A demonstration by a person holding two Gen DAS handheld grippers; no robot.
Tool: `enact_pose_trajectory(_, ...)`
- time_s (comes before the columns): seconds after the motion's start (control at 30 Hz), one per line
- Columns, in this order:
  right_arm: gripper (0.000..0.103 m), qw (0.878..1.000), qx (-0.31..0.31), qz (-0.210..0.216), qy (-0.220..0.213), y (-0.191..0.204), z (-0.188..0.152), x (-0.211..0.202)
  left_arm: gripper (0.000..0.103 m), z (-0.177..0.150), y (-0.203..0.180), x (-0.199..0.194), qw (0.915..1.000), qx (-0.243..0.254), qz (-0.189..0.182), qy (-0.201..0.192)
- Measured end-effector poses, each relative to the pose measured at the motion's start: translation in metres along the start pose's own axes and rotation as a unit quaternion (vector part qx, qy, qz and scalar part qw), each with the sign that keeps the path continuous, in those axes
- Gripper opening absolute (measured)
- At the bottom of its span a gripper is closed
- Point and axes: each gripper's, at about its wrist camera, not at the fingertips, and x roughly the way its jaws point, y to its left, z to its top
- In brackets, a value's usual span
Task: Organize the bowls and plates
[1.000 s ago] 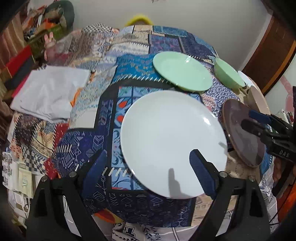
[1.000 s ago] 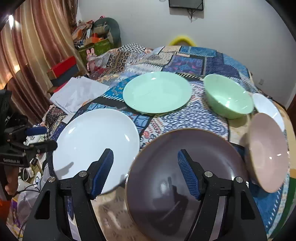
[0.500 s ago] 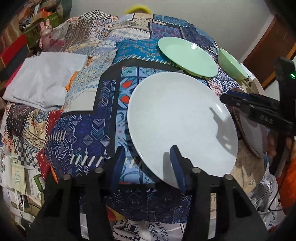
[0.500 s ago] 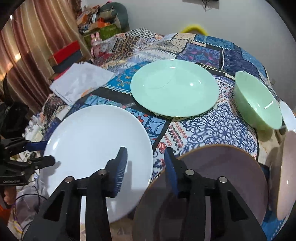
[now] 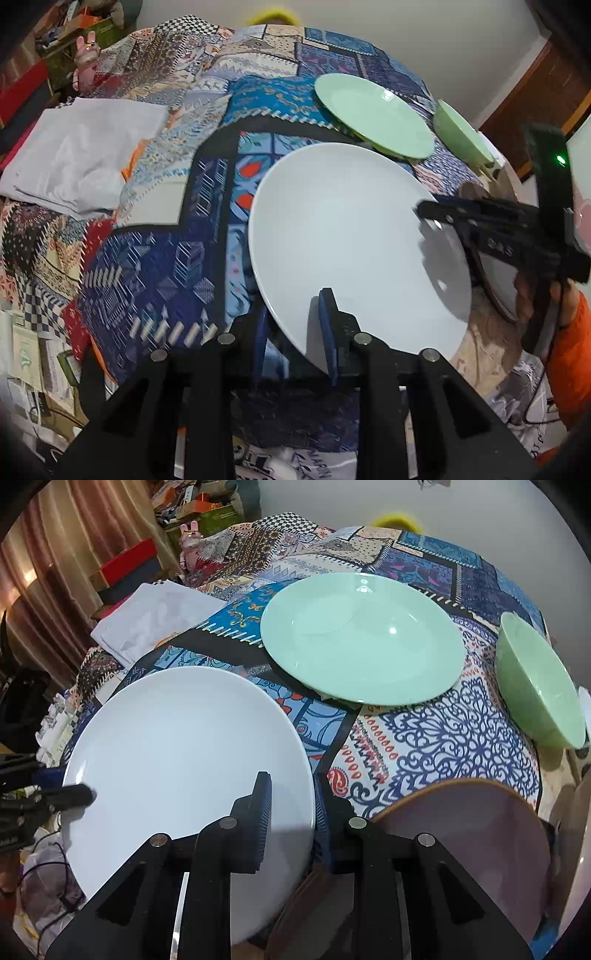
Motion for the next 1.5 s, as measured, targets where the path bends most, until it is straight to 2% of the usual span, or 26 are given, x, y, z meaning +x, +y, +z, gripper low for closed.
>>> enact_pose_trajectory(0.23, 0.022, 1.000, 0.002, 0.010, 0.004, 0.007, -0.004, -0.004, 0.026, 0.025, 0.020, 0.007, 0.9998, -0.006, 0.017, -0.002)
enact_pose_trajectory(0.37, 0.022, 1.000, 0.002, 0.024, 0.007, 0.012, -0.009, -0.006, 0.027, 0.031, 0.034, 0.011, 0.9996, -0.017, -0.013, 0.016)
enact_pose_trajectory(0.53, 0.022, 0.999, 0.011, 0.036, 0.011, 0.011, -0.010, -0.003, 0.027, 0.018, 0.041, 0.009, 0.9976, -0.030, -0.053, 0.034)
enact_pose_trajectory(0.67, 0.026, 0.999, 0.013, 0.042, 0.013, 0.013, -0.008, 0.002, 0.027, 0.011, 0.036, 0.006, 0.9980, -0.027, -0.049, 0.029)
enact_pose_trajectory(0.97, 0.026, 0.999, 0.028, 0.039, 0.005, 0.017, -0.008, 0.000, 0.032, 0.008, 0.020, 0.001, 0.9999, 0.004, -0.004, 0.008)
enact_pose_trajectory(1.5, 0.026, 0.998, 0.043, 0.043, -0.035, 0.009, -0.010, -0.027, 0.032, 0.015, 0.007, -0.019, 0.9999, 0.001, -0.002, -0.015)
